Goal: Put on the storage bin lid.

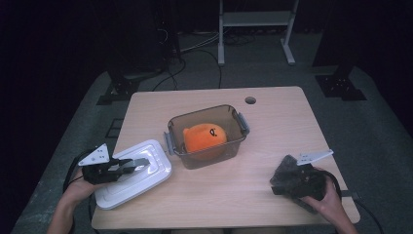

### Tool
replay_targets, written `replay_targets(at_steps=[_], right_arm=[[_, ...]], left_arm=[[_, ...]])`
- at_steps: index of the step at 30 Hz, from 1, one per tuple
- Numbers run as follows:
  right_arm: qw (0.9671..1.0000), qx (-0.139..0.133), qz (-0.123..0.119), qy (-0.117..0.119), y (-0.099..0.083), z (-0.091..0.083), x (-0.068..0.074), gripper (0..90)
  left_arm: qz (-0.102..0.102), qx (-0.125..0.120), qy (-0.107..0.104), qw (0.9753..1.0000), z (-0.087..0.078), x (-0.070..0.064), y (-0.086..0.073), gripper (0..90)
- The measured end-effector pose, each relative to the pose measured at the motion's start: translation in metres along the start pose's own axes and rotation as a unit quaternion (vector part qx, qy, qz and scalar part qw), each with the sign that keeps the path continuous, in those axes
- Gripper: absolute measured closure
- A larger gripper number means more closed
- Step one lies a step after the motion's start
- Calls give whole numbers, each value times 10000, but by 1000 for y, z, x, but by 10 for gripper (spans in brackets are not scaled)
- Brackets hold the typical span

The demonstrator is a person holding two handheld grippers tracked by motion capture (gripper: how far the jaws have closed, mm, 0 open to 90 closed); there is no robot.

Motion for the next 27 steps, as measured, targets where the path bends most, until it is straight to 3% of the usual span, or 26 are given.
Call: replay_targets(at_steps=[27], right_arm=[[10000,29,14,-17,0,2,-1,205]], left_arm=[[162,-136,184,9996,-45,1,25,665]])
Point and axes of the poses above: each handheld gripper's, and its own axes: z roughly forward along the jaws, y roughly out of its top, x roughly to its left, the point moved 4 cm from there along z, roughly forward along the jaws, and after that the axes turned 4 degrees about z, right-handed, at the moved point
